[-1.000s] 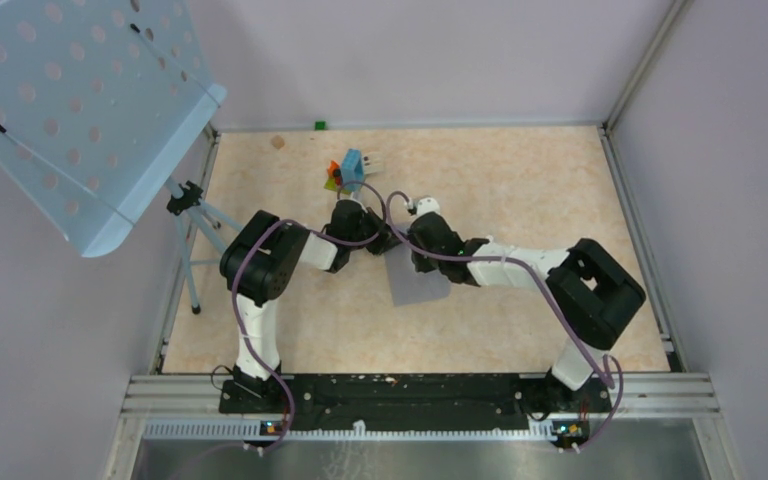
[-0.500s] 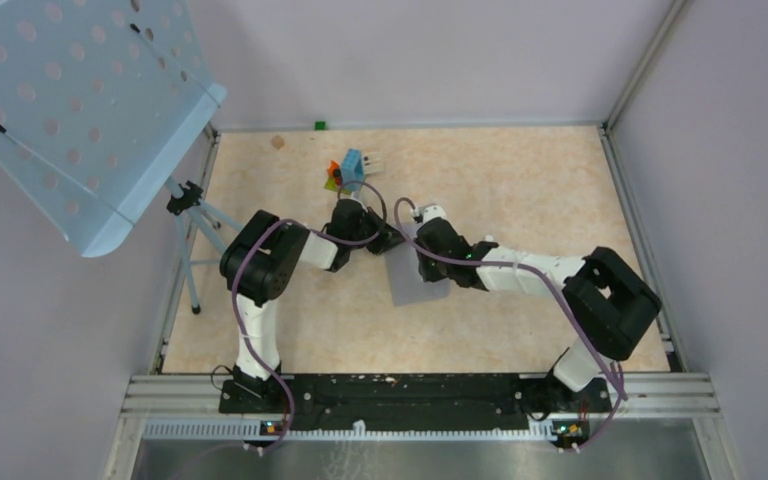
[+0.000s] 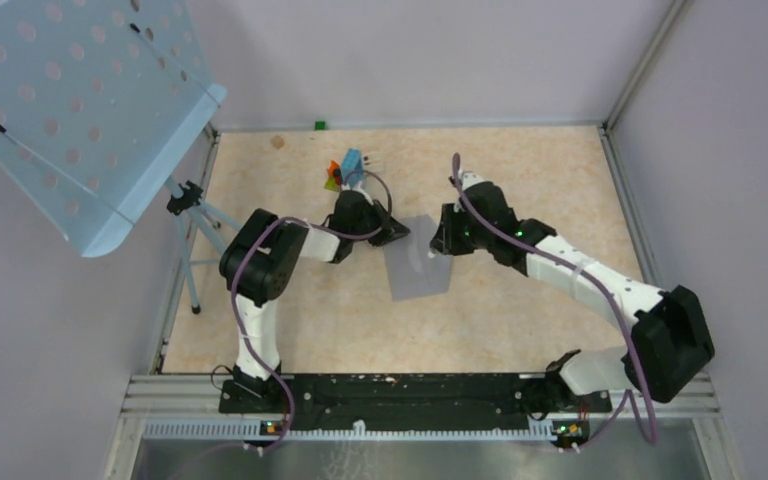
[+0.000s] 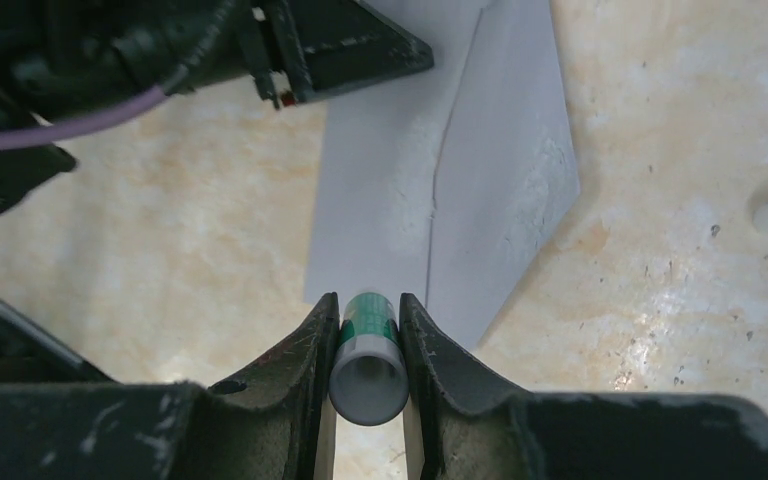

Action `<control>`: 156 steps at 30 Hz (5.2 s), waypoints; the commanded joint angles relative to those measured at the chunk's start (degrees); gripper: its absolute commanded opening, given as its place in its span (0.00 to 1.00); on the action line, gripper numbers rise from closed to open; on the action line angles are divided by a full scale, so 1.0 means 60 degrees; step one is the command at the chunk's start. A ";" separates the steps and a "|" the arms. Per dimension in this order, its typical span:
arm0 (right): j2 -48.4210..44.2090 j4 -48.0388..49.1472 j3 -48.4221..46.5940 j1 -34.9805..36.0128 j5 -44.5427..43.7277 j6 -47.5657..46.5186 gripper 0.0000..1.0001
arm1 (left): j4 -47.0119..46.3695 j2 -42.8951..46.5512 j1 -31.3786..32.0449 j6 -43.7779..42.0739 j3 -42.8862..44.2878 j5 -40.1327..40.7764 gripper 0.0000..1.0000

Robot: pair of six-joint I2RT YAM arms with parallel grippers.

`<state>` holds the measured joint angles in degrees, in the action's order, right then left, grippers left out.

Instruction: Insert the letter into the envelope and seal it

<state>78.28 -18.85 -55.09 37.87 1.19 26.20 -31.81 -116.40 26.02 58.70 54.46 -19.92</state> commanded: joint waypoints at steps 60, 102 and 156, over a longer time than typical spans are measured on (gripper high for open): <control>-0.1812 -0.2622 -0.3655 0.0909 0.0008 0.1081 0.00 | 0.0653 0.6580 0.2240 -0.9169 -0.0366 -0.4361 0.56; -0.1948 -0.2575 -0.3492 0.0995 -0.1141 0.1206 0.43 | 0.0204 0.6388 0.2226 -0.8665 -0.0815 -0.3285 0.00; -0.1562 -0.1737 -0.2148 -0.1519 0.0996 0.0890 0.55 | 0.3265 0.6209 0.2030 -0.6048 -0.1203 0.1663 0.00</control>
<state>69.01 -32.95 -71.18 33.54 3.05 32.93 -21.47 -80.05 39.13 15.81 49.17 -23.55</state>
